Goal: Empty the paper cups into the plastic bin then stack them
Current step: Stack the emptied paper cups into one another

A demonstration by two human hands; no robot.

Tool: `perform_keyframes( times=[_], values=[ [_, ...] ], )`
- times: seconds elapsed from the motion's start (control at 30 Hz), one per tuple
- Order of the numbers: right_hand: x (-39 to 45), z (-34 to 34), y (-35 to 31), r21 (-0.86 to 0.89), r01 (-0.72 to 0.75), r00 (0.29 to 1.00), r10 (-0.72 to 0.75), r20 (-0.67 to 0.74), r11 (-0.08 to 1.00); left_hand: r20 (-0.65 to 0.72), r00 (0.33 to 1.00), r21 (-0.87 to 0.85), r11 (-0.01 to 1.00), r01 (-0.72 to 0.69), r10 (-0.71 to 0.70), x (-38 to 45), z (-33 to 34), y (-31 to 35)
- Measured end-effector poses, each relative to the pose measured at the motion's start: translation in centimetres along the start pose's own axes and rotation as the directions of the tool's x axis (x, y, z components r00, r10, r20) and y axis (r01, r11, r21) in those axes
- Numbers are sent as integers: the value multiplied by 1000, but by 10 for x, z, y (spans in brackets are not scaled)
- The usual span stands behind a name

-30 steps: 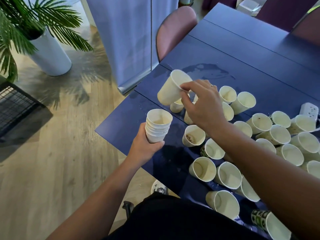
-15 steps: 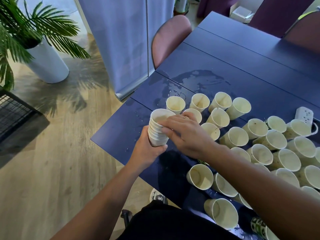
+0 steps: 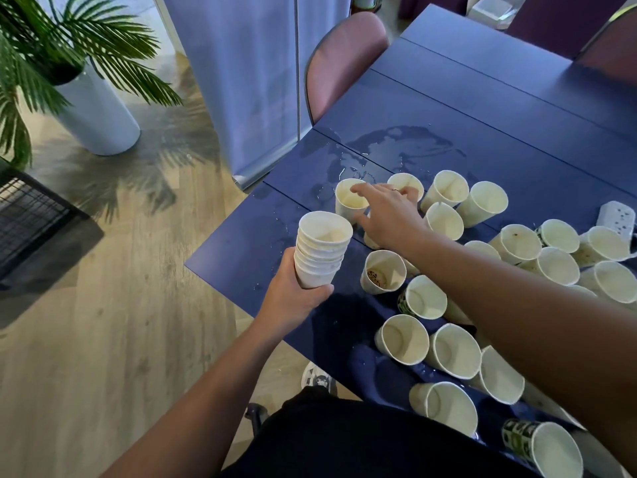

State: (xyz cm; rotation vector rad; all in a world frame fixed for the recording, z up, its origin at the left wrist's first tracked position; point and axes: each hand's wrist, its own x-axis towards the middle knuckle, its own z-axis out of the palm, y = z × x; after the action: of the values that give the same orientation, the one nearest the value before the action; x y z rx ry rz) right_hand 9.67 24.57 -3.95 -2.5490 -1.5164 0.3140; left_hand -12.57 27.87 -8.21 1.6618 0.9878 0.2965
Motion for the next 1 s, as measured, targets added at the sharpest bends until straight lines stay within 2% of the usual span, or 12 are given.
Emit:
perform_keyframes(
  times=[0.13,0.27,0.33,0.43,0.53,0.67,0.73,0.87,0.93,1.0],
  values=[
    [12,14,-4,-49,27,996,-23,81,998,-7,1000,-23,1000,17,-17,-3,-2,-5],
    [18,26,0,-202,45,998,-34,58,978,-18,1000,-31,999,21,-22,-3,-6,-7],
    [19,30,3,-208,41,999,-35,31,977,-22,999,-33,999,26,-27,-4,-7,-8],
    [18,30,8,-118,25,999,-28,-26,993,-20,999,-30,999,28,-29,-4,-8,-9],
    [14,24,11,84,-39,994,47,-102,996,-22,999,-29,999,29,-30,-5,-9,-12],
    [7,4,9,360,-52,973,129,-193,931,-26,999,-15,999,32,-32,-2,-8,-15],
    [2,-14,3,468,-13,961,140,-238,884,-24,999,-10,1000,25,-25,1,-7,-14],
    [-8,-52,-14,527,157,889,113,-444,836,0,1000,9,1000,29,-29,9,-3,-14],
    [-14,-65,-24,522,255,845,74,-529,814,4,999,10,999,34,-34,11,1,-14],
    [-22,-72,-32,444,351,806,-24,-591,824,3,999,7,999,33,-33,14,4,-14]
  ],
)
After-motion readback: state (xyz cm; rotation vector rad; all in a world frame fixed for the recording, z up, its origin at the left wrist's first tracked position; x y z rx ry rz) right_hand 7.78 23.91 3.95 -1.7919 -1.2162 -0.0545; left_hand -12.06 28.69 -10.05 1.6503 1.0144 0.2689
